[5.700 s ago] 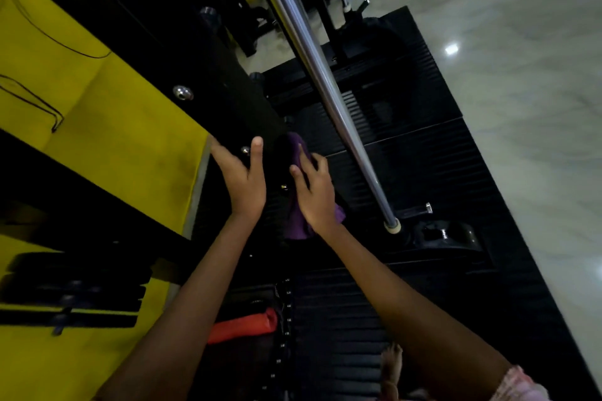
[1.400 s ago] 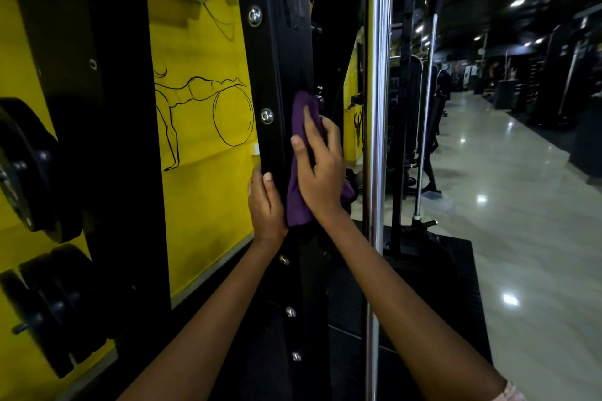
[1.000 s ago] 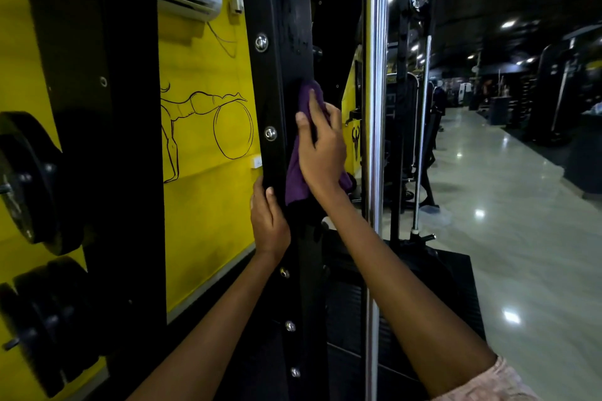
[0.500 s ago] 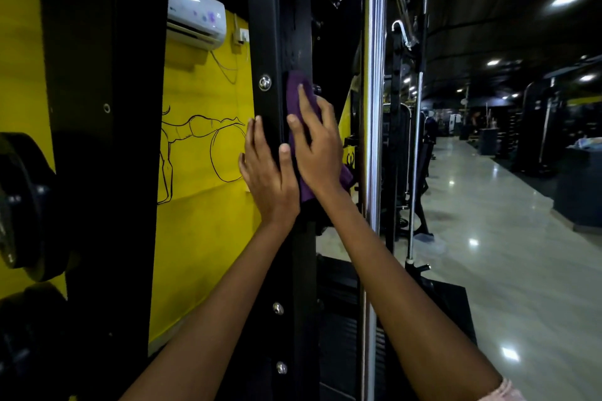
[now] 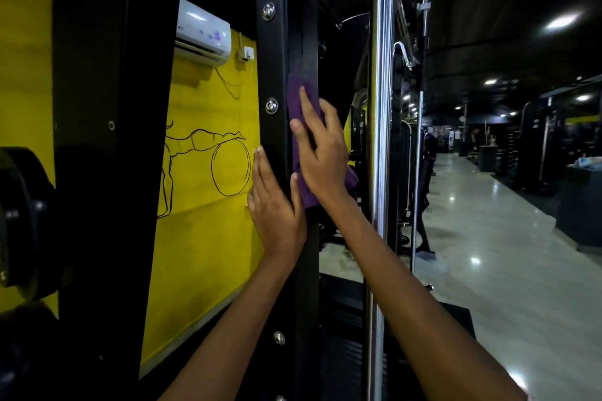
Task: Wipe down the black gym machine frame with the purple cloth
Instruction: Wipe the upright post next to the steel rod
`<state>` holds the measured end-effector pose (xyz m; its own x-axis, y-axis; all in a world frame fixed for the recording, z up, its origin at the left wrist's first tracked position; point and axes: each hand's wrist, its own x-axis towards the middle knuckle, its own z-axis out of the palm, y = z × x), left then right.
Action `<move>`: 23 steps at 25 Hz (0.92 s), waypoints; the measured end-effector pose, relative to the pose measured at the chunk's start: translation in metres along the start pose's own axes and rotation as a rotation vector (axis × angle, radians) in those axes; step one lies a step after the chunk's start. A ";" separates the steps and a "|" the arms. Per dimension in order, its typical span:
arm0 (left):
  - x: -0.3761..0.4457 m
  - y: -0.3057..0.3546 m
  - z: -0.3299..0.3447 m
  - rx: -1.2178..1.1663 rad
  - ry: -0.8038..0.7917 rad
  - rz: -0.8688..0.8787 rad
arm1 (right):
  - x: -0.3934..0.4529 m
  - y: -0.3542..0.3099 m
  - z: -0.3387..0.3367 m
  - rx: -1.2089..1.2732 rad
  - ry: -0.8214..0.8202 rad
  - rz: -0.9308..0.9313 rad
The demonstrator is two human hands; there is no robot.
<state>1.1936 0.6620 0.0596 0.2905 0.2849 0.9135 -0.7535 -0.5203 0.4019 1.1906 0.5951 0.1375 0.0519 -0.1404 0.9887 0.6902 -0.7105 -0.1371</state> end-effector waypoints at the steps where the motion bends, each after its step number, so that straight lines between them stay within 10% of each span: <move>1: 0.000 0.000 0.001 0.002 0.003 0.000 | -0.005 0.001 0.000 -0.016 -0.007 -0.073; 8: 0.001 0.003 0.001 0.070 -0.012 -0.026 | 0.053 0.015 0.008 -0.113 -0.096 0.428; 13: 0.001 0.003 0.001 0.131 -0.032 -0.021 | 0.032 -0.003 0.008 -0.146 0.048 -0.117; 19: 0.002 0.005 0.000 0.115 -0.026 -0.019 | 0.083 0.002 0.008 -0.100 -0.056 0.327; 23: 0.003 0.005 -0.001 0.087 -0.063 -0.037 | 0.064 -0.018 0.009 -0.148 0.100 -0.169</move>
<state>1.1901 0.6608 0.0642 0.3554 0.2554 0.8991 -0.6883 -0.5794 0.4366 1.1884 0.6054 0.2040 -0.1318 -0.0735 0.9885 0.5696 -0.8218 0.0149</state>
